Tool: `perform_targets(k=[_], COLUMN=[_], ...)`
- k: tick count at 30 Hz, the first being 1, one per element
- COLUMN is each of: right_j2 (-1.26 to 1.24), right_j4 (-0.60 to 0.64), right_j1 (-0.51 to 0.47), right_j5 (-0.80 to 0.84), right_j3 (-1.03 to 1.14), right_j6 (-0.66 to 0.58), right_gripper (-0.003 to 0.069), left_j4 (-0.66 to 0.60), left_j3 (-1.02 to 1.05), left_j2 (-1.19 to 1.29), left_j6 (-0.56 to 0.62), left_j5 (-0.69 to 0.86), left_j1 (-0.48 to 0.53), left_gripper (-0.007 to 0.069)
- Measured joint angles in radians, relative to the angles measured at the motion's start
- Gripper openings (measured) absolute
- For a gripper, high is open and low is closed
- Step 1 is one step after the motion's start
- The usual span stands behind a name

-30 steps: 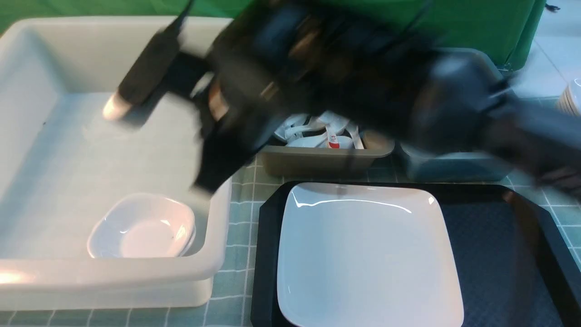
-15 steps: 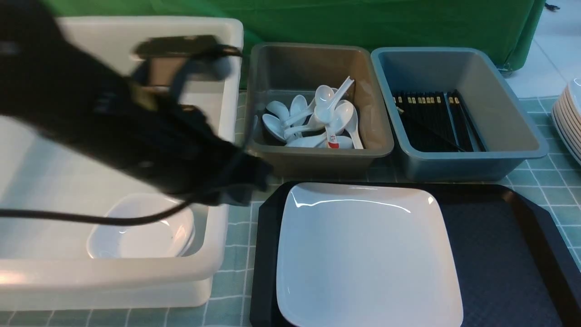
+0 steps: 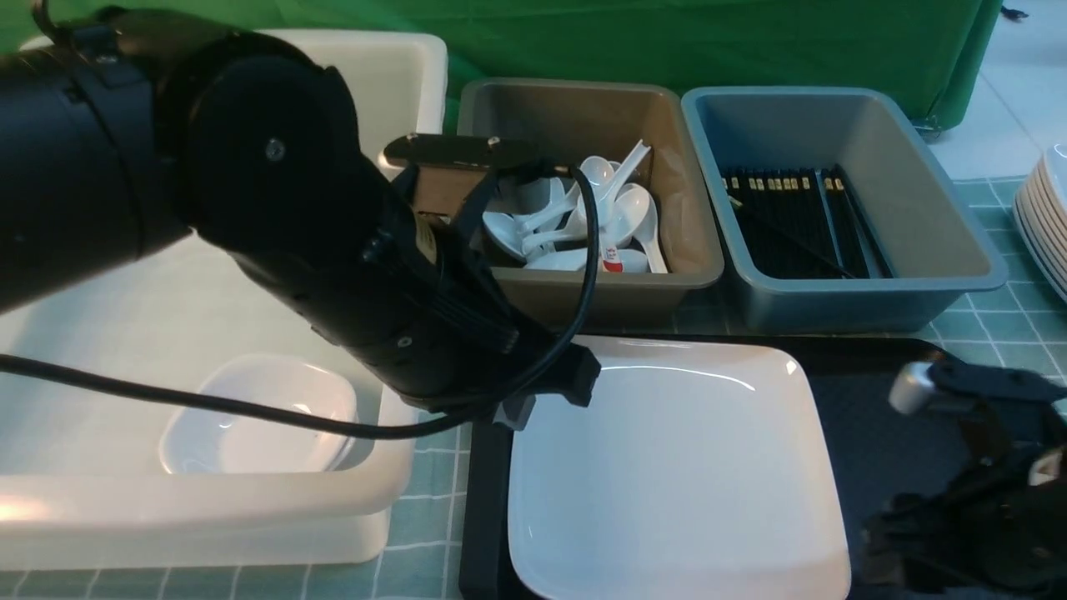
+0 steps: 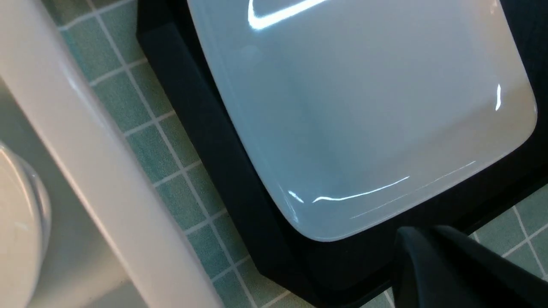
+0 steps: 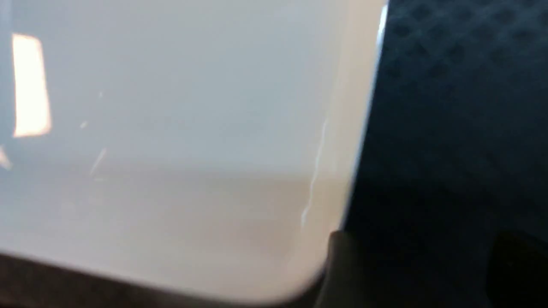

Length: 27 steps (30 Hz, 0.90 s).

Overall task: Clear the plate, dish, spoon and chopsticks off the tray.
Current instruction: Use the left arm to grab a plate from the dinner plate

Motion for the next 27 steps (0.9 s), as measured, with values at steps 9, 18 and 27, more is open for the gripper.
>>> perform_targets(k=[9,18,27], right_j2=[0.162,0.171,0.069], right_j4=[0.200,0.235,0.109], right_j1=[0.000,-0.013,-0.247], right_j5=[-0.087,-0.091,-0.010], right_j3=[-0.019,-0.035,-0.030], right_j6=[-0.154,-0.207,-0.123], right_gripper=[0.0420,0.0164,0.0130], left_j4=[0.007,0.022,0.006], left_j3=[0.000,0.000,0.000], left_j2=[0.000,0.000,0.000], left_j6=[0.000,-0.004,-0.010], left_j5=[0.027,0.025,0.000], left_j1=[0.000,0.000,-0.009], left_gripper=[0.0001,0.0001,0.0001])
